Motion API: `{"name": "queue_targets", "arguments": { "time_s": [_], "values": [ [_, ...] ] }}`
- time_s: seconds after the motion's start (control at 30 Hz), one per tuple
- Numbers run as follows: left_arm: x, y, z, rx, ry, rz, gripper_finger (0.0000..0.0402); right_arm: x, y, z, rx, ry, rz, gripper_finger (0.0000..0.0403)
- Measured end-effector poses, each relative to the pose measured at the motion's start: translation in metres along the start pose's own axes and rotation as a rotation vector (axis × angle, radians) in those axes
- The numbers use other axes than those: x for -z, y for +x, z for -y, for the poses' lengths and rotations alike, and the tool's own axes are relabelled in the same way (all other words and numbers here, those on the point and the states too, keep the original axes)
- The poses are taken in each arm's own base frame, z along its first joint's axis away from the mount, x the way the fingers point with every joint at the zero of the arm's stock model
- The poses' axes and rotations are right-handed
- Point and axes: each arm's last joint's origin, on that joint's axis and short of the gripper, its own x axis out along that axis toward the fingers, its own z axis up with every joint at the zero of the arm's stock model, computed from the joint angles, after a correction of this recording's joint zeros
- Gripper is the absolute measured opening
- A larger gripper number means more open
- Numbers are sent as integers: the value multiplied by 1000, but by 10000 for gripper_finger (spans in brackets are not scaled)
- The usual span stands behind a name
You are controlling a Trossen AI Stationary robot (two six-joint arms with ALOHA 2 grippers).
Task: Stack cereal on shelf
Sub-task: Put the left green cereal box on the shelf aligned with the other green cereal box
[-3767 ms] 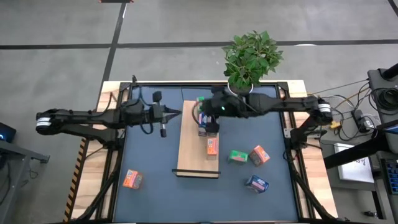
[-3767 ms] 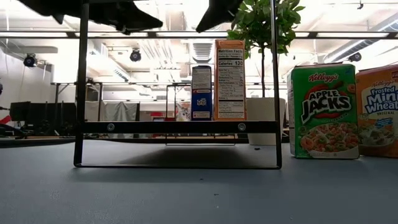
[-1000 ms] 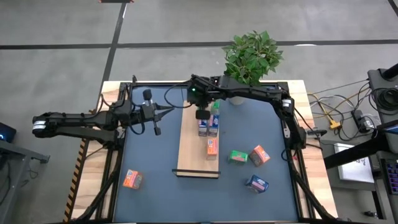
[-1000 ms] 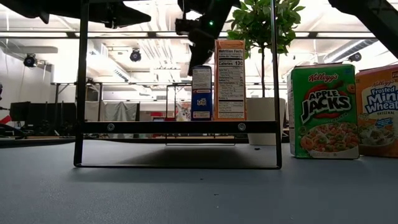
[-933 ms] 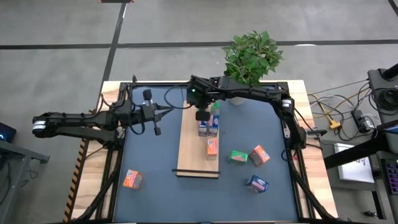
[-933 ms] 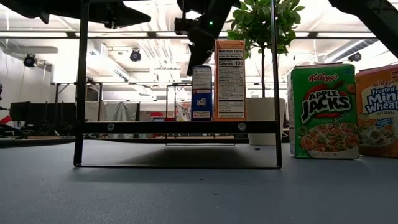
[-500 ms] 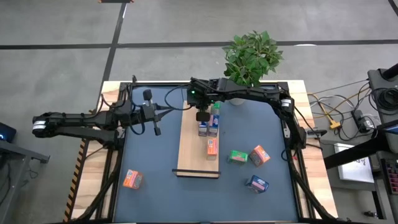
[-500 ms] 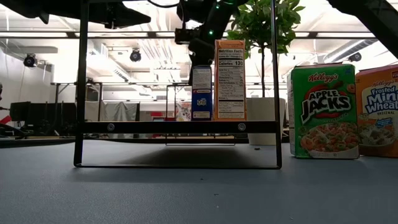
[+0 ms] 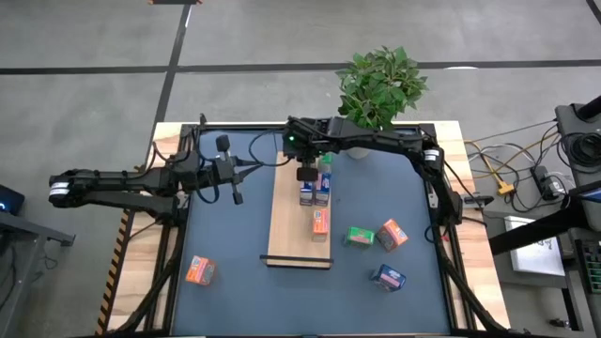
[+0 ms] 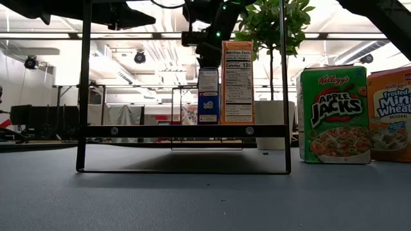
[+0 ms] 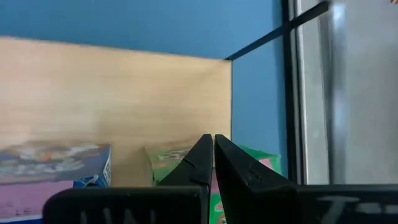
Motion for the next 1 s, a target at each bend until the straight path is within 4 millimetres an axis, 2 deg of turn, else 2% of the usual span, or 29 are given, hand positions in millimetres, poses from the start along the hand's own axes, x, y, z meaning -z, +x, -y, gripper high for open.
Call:
{"name": "queue_targets", "arguments": {
  "time_s": [0.23, 0.47, 0.87, 1.0],
  "values": [
    [0, 0, 0, 0, 0, 0, 0, -9, -19, 10, 28, 26, 69, 9],
    [0, 0, 0, 0, 0, 0, 0, 2, -9, 25, 39, 53, 28, 9],
    [0, 0, 0, -1, 0, 1, 0, 7, 1, 23, 27, 74, -7, 9],
    [0, 0, 0, 0, 0, 1, 0, 9, 0, 24, 80, 95, -31, 9]
  ]
}}
